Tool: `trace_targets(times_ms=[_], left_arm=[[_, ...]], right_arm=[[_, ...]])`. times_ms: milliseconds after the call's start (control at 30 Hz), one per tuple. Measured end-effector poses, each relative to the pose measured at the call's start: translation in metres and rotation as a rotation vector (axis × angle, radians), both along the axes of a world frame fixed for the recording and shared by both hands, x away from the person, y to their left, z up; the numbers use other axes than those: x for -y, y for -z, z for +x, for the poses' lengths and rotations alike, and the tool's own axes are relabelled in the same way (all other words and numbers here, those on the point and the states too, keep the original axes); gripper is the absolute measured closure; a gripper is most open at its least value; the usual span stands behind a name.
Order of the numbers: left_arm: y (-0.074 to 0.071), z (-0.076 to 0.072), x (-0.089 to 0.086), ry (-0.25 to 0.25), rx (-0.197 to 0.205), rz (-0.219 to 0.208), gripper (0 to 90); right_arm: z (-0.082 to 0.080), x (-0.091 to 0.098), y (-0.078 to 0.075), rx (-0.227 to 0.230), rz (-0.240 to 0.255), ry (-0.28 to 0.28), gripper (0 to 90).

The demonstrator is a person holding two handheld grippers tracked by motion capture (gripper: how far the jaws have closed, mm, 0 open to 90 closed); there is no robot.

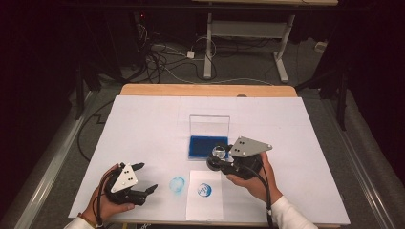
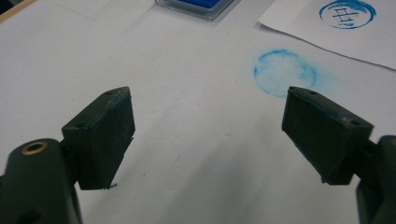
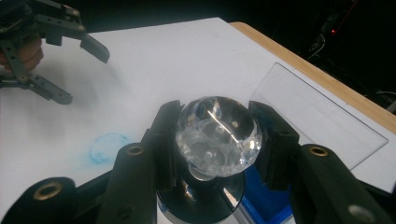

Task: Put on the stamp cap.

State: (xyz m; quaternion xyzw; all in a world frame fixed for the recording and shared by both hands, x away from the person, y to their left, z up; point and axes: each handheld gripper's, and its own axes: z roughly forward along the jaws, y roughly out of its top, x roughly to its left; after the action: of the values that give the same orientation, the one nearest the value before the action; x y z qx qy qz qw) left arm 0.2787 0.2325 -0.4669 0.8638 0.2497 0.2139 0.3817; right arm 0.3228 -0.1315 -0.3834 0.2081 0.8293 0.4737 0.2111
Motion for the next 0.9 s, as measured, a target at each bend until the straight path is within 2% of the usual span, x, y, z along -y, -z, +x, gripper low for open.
trace_targets(times_ms=[300, 533, 900], left_arm=[[0.001, 0.001, 0.001, 0.002, -0.008, 0.003, 16.5], [0.001, 0.001, 0.000, 0.010, -0.014, -0.006, 16.1], [0.003, 0.002, 0.002, 0.011, -0.022, 0.004, 16.0]], right_arm=[[0.015, 0.009, 0.001, -0.004, -0.010, 0.050, 56.9], [0.034, 0.022, 0.007, -0.017, -0.031, 0.122, 56.9], [0.060, 0.042, 0.022, -0.052, -0.068, 0.230, 56.9]])
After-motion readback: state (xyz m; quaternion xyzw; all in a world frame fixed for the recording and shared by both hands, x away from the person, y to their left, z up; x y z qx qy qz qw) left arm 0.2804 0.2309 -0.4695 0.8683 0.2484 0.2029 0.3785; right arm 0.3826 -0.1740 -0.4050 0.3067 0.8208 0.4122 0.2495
